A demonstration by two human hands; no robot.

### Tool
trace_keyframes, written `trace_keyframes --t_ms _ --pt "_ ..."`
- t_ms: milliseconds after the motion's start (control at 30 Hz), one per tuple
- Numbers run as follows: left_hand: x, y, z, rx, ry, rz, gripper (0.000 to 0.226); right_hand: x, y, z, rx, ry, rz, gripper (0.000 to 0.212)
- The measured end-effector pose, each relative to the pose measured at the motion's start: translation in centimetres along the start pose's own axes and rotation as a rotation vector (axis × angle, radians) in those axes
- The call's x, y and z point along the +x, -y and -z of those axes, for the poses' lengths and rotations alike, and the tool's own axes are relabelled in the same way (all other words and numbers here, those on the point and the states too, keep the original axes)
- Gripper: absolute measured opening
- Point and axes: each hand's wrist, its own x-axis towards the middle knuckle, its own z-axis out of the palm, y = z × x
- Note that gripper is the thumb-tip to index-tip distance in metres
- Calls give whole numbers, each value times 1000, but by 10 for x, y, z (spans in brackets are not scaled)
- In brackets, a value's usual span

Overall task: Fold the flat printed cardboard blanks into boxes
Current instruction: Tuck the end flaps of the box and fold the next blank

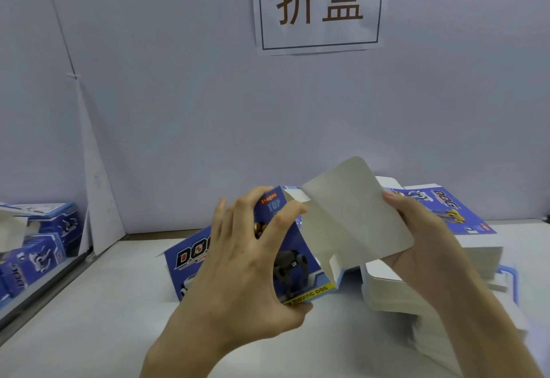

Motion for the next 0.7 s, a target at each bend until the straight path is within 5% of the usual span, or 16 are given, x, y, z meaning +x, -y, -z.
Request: trace_keyframes --t_ms 200,300,367,467,700 --pt "-1 -5 4 -44 7 -39 99 -6 4 9 139 190 -276 53" --pt "-1 -5 7 -45 9 -41 99 -8 9 5 83 95 -239 43" --pt "-1 -8 8 -32 0 -53 100 -5 9 4 16 -84 -144 13" --pt "0 -15 7 -29 -9 -78 99 0 4 5 -424 -335 90 27" --pt "-1 -16 12 -43 -4 -56 98 -2 1 5 -1118 -295 636 35"
